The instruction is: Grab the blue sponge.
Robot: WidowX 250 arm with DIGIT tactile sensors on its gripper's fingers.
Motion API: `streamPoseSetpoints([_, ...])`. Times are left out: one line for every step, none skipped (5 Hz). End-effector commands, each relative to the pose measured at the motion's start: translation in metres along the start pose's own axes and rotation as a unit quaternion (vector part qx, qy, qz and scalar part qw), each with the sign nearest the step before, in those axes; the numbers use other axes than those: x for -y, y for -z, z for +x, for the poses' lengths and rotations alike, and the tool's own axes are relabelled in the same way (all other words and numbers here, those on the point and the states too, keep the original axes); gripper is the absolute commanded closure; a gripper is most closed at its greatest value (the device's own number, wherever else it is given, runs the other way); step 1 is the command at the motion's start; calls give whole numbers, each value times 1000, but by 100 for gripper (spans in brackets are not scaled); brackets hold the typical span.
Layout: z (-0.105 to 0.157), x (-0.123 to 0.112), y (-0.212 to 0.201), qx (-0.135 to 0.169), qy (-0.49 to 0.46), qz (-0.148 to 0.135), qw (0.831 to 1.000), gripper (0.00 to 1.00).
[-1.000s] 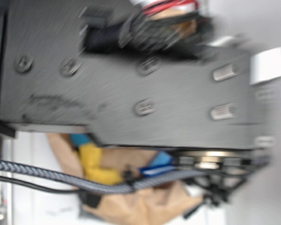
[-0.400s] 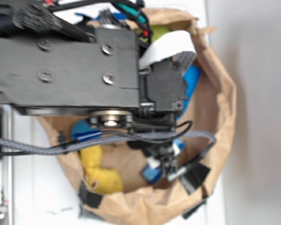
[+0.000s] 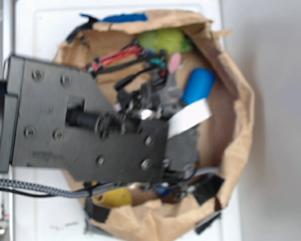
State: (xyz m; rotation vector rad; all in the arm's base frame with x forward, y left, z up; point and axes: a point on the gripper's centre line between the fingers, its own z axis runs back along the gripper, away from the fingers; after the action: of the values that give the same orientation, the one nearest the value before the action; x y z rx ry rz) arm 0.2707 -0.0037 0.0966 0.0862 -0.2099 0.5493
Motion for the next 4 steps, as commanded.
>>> streamPoseSetpoints([-16,-2,5,20,10,15,1000,0])
streamPoseSetpoints([-7,3,11,15,2,17,1000,0])
streamPoseSetpoints([7,13,17,2,-24,1,1000,0])
streamPoseSetpoints([18,21,21,-16,-49,-29,998,0])
